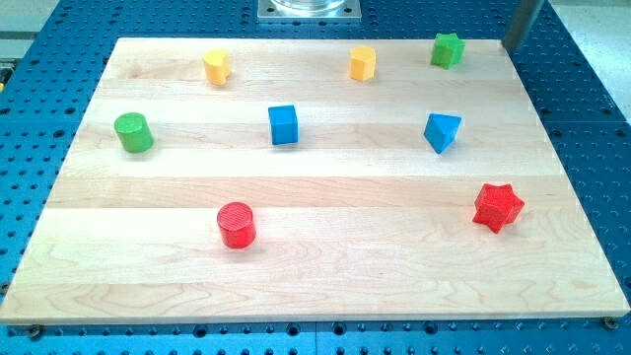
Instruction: Move the heart above the cube
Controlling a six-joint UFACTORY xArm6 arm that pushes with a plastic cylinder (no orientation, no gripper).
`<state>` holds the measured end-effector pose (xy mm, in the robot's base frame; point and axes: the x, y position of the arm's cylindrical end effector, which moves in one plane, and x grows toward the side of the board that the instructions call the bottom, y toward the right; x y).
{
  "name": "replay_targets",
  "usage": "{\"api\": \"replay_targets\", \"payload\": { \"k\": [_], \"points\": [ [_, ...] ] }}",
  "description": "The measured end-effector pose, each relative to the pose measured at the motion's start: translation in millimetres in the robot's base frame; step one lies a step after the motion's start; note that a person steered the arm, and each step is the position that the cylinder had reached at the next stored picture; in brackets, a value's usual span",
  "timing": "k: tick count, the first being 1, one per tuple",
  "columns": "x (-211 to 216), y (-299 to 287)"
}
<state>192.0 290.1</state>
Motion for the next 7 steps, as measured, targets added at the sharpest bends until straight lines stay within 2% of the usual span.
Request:
{"api": "replay_targets", "payload": {
  "k": [1, 2, 3, 5, 6, 7],
  "points": [
    [0, -27],
    [5, -125],
    [14, -195],
    [17, -201],
    [18, -267],
    [18, -375]
  ]
}}
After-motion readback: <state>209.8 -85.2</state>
